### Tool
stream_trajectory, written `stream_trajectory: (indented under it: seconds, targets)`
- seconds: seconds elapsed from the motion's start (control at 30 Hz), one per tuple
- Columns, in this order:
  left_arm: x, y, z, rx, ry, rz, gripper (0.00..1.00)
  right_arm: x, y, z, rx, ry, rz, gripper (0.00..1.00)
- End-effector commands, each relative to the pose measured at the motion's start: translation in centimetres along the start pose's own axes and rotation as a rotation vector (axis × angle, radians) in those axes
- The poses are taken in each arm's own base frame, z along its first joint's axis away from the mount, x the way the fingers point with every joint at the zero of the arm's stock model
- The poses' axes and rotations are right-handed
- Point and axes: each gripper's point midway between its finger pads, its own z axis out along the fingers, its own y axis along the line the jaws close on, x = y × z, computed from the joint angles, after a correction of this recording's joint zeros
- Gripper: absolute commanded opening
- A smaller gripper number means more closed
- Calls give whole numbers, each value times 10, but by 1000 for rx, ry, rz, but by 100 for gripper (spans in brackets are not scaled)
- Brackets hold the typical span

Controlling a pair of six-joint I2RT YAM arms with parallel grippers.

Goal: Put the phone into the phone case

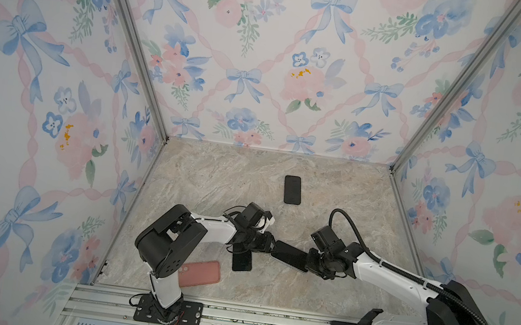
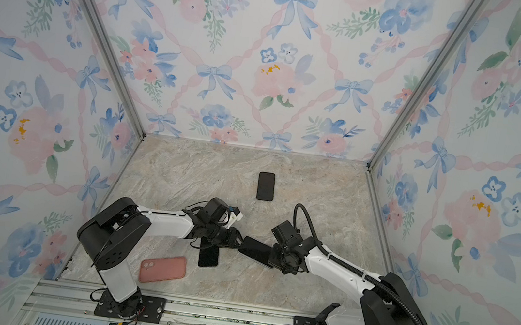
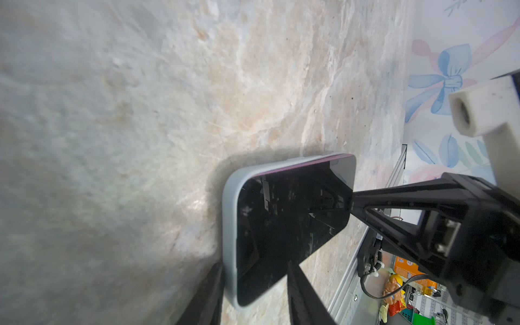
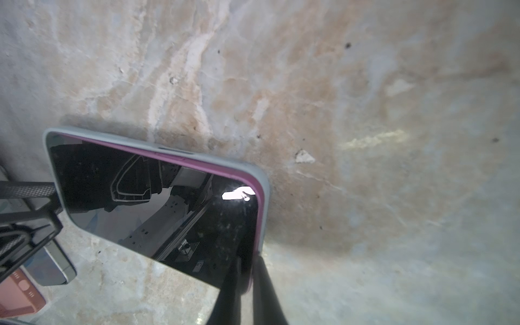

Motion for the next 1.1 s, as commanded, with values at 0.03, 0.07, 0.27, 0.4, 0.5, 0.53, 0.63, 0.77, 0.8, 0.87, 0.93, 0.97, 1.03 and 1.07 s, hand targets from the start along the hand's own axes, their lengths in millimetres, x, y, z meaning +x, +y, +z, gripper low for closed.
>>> stream_trajectory:
  seconds: [0.03, 0.07, 0.27, 0.4, 0.5, 0.53, 0.63, 0.77, 0.8, 0.87, 0.93, 0.97, 1.03, 1.07]
  targets:
    - [18, 3, 15, -1, 63, -11, 39, 20, 16, 23, -80, 80, -23, 10]
    - [18, 3, 14, -1, 61, -12, 39, 21, 17, 23, -82, 83, -24, 10]
    - [16, 14, 0, -48, 33, -16, 47, 0, 11, -17, -17, -8, -116, 14]
    - [12, 21, -16, -70, 9, -34, 59, -21, 25, -46, -27, -99, -288, 24]
    - [11, 14, -25, -67, -9, -41, 66, -38, 29, -50, -11, -129, -379, 31]
    - [24, 21, -25, -76, 11, -69, 67, -44, 28, -49, -3, -133, -390, 34]
    - [38, 16, -25, -67, 33, -94, 69, -57, 28, -42, -18, -125, -400, 48]
    - [47, -5, -20, -52, 45, -62, 69, -60, 35, -29, -116, -64, -387, 62]
    - [49, -9, -17, -45, 58, -55, 69, -60, 37, -24, -128, -45, -391, 64]
    - [52, -13, -12, -42, 76, -45, 69, -59, 37, -15, -126, -16, -396, 66]
    - [53, -13, -9, -50, 78, -43, 69, -56, 38, -6, -132, 11, -395, 66]
    - [53, -13, -8, -49, 78, -41, 69, -54, 38, -3, -137, 19, -393, 67]
    - [52, -13, -4, -48, 82, -39, 69, -50, 38, 2, -141, 38, -392, 68]
    - [51, -13, -3, -48, 81, -38, 69, -48, 37, 3, -138, 45, -395, 68]
